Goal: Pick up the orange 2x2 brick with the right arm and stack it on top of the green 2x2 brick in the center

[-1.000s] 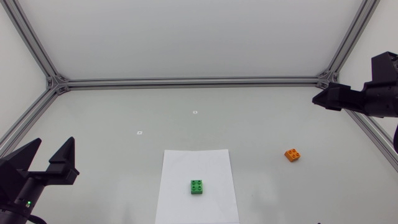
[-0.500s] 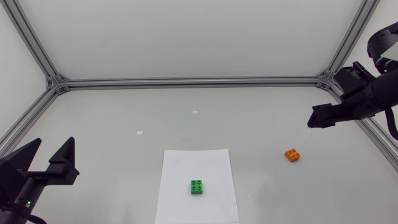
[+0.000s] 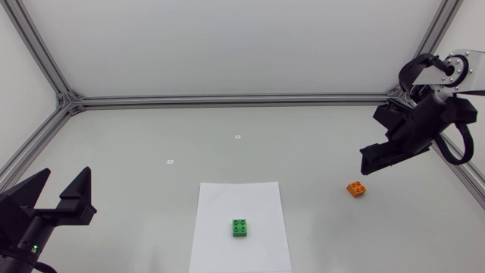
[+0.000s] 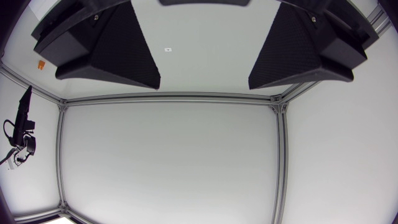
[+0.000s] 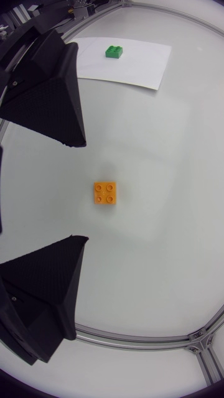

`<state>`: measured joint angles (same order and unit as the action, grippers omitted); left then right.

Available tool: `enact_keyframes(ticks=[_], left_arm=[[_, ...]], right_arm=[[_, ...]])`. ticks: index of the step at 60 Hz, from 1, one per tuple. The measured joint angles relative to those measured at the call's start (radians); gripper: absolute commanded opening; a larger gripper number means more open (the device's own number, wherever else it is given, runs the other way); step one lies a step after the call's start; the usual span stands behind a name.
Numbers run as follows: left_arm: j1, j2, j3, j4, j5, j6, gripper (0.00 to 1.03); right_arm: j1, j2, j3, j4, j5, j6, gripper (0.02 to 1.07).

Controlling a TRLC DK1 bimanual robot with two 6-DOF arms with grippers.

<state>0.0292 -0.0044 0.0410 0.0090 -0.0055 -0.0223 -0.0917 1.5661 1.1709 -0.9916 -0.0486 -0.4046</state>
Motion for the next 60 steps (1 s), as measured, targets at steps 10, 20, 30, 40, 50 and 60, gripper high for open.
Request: enact_keyframes(ticks=[10,20,30,40,50,60], left_arm=[[0.0,0.0,0.0,0.0,0.0,0.0,0.99],[0.0,0.0,0.0,0.0,0.0,0.0,0.99],[0.0,0.0,0.0,0.0,0.0,0.0,0.99],[0.0,0.0,0.0,0.0,0.0,0.0,0.99],[0.0,0.0,0.0,0.0,0.0,0.0,0.99],[0.0,0.0,0.0,0.0,0.0,0.0,0.99]], right_arm=[[0.013,0.08,0.0,0.029,0.018,0.0,1.03],[0.012,0.127,0.0,0.072,0.028,0.0,1.02],[0.011,0.16,0.0,0.106,0.032,0.0,1.02],[0.011,0.197,-0.009,0.134,0.033,0.0,1.02],[0.011,0.222,-0.025,0.159,0.036,0.0,1.02],[0.011,0.227,-0.051,0.187,0.036,0.0,0.99]])
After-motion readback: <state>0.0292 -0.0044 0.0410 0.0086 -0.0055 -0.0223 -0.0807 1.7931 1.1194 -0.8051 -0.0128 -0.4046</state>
